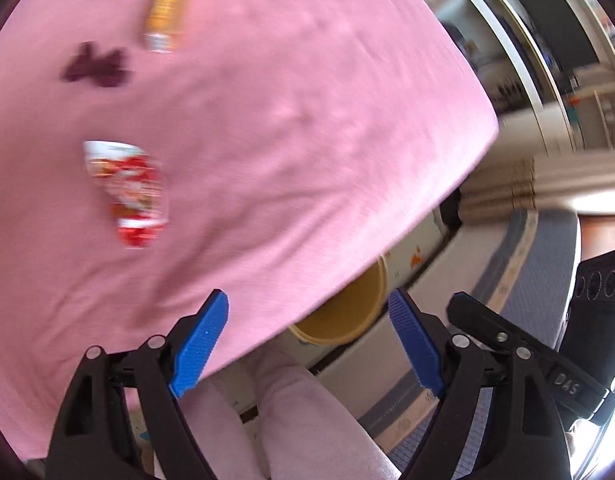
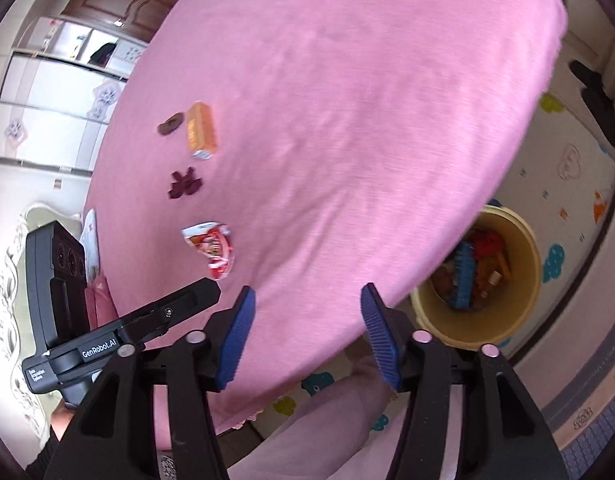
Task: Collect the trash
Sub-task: 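Return both tools over the remaining items on the bed, then grasp the red snack wrapper with the left tool while the right tool grasps the dark ribbon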
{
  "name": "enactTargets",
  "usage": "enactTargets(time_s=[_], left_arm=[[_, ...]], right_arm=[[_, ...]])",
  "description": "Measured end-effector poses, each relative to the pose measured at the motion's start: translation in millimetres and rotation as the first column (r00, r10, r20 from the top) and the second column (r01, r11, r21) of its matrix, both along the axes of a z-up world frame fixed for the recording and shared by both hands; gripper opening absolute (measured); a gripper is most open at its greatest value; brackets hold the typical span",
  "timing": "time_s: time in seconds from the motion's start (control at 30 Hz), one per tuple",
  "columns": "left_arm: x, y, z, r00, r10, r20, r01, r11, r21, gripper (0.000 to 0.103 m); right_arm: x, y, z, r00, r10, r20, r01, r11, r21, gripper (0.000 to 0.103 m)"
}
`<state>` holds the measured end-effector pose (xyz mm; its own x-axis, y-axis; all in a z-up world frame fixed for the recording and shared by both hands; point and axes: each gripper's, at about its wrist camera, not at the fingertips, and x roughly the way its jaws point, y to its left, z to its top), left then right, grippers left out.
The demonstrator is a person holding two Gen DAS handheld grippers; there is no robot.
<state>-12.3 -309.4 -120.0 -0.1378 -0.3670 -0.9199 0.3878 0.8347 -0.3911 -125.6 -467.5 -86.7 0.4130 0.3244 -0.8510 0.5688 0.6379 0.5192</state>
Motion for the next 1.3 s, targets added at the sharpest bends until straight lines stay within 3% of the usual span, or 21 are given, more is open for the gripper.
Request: enactTargets(time_s=[0.17, 0.4, 0.6, 0.8, 0.9, 1.03, 1.1, 1.13, 1.2, 1.3], left_arm=[[31.0, 59.6, 9.8, 0.995, 0.081, 0.054, -0.082, 0.996, 0.028, 0.091], [64.6, 116.3, -7.0, 0.981, 0.190, 0.036, -0.192, 0.980, 0.052, 0.091], [71.3, 112.5, -39.0, 0.970, 0.242, -0.028, -0.239, 0.967, 0.088, 0.091], [85.1, 93.6, -79.2, 0.942, 0.323, -0.087, -0.311, 0.942, 0.123, 0.091], [94.3, 79.6, -99.3, 0.940, 0.328, -0.092, -0.311, 0.937, 0.162, 0.089], [106.1, 64.1, -122.1, 0.933, 0.343, -0.107, -0.316, 0.925, 0.210, 0.081], [108.3, 61.2, -128.2, 0.932, 0.348, -0.102, -0.318, 0.919, 0.235, 0.067], [108.6, 60.1, -131.9, 0.933, 0.345, -0.105, -0.309, 0.914, 0.262, 0.053], [108.6, 62.0, -134.8, 0.926, 0.359, -0.115, -0.318, 0.908, 0.274, 0.046], [109.2, 69.5, -129.6, 0.915, 0.389, -0.112, -0.355, 0.905, 0.236, 0.033]], right_arm=[[56.0, 42.2, 12.6, 0.998, 0.046, 0.030, -0.045, 0.998, -0.045, 0.072], [114.5, 78.0, 7.9, 0.987, 0.161, 0.023, -0.160, 0.986, -0.037, 0.076], [149.0, 81.8, -11.5, 0.967, 0.256, -0.009, -0.256, 0.967, -0.002, 0.076], [182.7, 73.4, -38.3, 0.925, 0.373, -0.064, -0.373, 0.928, 0.023, 0.076], [195.6, 66.3, -51.6, 0.909, 0.407, -0.088, -0.405, 0.913, 0.042, 0.076], [210.4, 58.4, -65.3, 0.889, 0.445, -0.111, -0.442, 0.895, 0.055, 0.076], [215.6, 56.4, -70.8, 0.880, 0.460, -0.120, -0.455, 0.888, 0.064, 0.076], [217.2, 55.3, -72.5, 0.878, 0.463, -0.122, -0.458, 0.886, 0.068, 0.076], [221.4, 54.0, -76.0, 0.873, 0.470, -0.129, -0.464, 0.883, 0.073, 0.076], [229.6, 54.5, -80.4, 0.866, 0.481, -0.135, -0.475, 0.877, 0.080, 0.076]])
